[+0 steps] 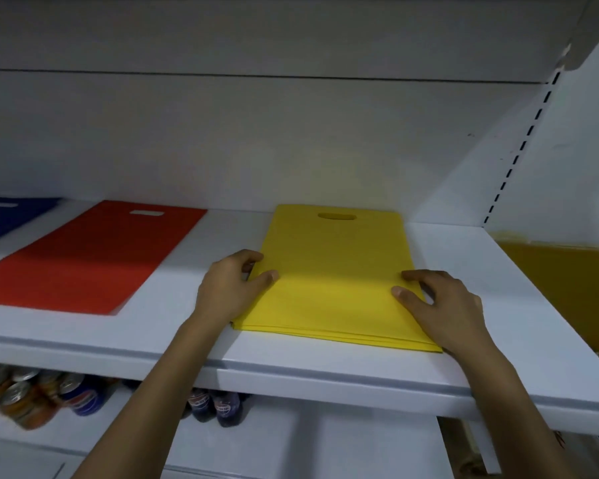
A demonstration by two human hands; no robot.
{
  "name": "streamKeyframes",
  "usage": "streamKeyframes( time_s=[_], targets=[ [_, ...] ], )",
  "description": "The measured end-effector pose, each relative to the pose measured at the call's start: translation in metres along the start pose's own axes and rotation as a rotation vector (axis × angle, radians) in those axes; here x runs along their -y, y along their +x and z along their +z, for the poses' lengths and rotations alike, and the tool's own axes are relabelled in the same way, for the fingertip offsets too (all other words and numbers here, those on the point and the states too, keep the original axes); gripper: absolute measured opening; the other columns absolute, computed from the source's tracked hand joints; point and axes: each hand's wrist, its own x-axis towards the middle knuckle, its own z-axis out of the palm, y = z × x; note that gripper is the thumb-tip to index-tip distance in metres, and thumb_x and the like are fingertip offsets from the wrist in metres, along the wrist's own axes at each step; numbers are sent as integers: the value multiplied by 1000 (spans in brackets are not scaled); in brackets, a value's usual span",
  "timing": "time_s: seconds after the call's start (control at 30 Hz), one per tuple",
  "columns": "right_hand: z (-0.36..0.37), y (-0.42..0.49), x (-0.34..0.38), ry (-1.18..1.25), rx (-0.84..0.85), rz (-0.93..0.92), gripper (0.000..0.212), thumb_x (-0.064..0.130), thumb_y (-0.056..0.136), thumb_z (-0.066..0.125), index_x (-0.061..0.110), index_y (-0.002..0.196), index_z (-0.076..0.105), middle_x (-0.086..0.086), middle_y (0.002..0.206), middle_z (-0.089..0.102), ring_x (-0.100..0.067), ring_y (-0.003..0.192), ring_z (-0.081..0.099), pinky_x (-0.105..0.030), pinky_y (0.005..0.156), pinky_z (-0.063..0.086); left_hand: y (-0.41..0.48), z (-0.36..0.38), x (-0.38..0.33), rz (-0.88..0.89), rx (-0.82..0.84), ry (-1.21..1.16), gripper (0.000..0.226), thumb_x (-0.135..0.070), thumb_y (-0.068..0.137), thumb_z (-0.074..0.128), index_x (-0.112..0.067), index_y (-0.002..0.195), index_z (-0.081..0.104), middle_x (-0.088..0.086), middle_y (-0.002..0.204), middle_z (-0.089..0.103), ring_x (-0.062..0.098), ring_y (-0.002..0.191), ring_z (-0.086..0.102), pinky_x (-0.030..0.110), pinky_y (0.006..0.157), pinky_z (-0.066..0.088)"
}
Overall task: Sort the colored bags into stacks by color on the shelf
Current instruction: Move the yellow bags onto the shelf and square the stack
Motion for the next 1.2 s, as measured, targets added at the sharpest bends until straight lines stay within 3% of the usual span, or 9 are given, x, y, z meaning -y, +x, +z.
streamKeyframes(
  time_s=[0.1,0.2,0.4,0.6,0.83,1.2],
  targets=[
    [-5,-1,1,132,13,23,61,63,75,48,28,124,60,0,124,62,-20,115,56,-40,97,41,-6,-5,-9,-31,2,-29,47,-41,88,64,-16,128,58,3,120,63,15,110,58,23,83,42],
    [-13,-7,3,294,-2,32,61,58,78,56,24,128,57,-4,130,59,-23,117,54,-42,97,44,-25,-21,-12,-42,-104,-66,52,-39,90,61,-15,136,51,4,134,54,15,115,54,25,85,42],
    [-19,-9,45,119,-112,-222,46,36,88,63,18,130,56,-14,129,58,-35,119,50,-47,98,40,-78,-77,6,-9,-329,336,57,-42,89,61,-13,137,50,6,137,54,28,124,47,40,98,39],
    [27,-30,150,131,-4,-624,52,37,85,60,17,133,53,-10,130,58,-34,121,51,-48,97,40,-139,-134,23,-71,-458,723,59,-38,86,67,-10,135,51,9,134,56,34,122,49,45,93,43],
    [98,-91,285,75,255,-1018,66,38,89,61,27,147,33,0,146,43,-26,131,41,-42,104,32,-220,-212,81,-348,-455,882,65,-43,88,60,-19,145,37,1,146,44,24,133,39,40,103,34],
    [213,-242,525,3,430,-1317,71,36,87,61,26,149,27,-3,144,43,-28,129,41,-44,102,33,-355,-386,220,-697,-485,1005,84,-48,94,50,-14,154,3,2,162,3,19,149,4,40,119,15]
  ],
)
